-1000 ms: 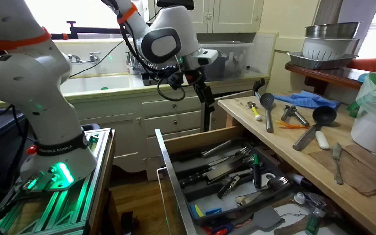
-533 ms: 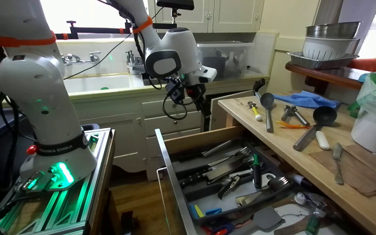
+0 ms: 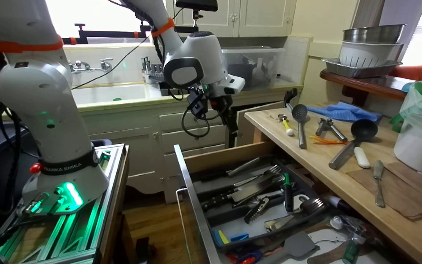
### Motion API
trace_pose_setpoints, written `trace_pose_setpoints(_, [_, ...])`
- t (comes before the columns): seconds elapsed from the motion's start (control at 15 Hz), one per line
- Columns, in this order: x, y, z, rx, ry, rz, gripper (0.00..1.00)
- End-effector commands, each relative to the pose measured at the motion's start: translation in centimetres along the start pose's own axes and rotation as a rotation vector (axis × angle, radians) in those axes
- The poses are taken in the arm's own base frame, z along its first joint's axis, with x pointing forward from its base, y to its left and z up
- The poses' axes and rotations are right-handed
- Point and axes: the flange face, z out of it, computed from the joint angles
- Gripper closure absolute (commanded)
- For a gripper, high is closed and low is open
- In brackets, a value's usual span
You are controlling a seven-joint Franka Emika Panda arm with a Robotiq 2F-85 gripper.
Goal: Remove the black ladle from the open drawer and put it on top of the counter.
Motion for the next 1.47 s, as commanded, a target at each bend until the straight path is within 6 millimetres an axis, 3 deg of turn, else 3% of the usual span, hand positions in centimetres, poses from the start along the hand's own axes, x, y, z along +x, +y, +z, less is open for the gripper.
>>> trace_pose_setpoints(0.0, [0.0, 1.5, 1.0, -0.005, 0.020, 0.003, 0.00])
trace_pose_setpoints(0.4, [1.3, 3.9, 2.1, 0.022, 0.023, -0.022, 0.00])
trace_pose_setpoints(0.93, [3.3, 4.9, 6.5, 0.098, 0.053, -0.071, 0.00])
trace_pose_setpoints(1.4, [1.5, 6.4, 12.1, 0.137, 0.018, -0.053, 0.00])
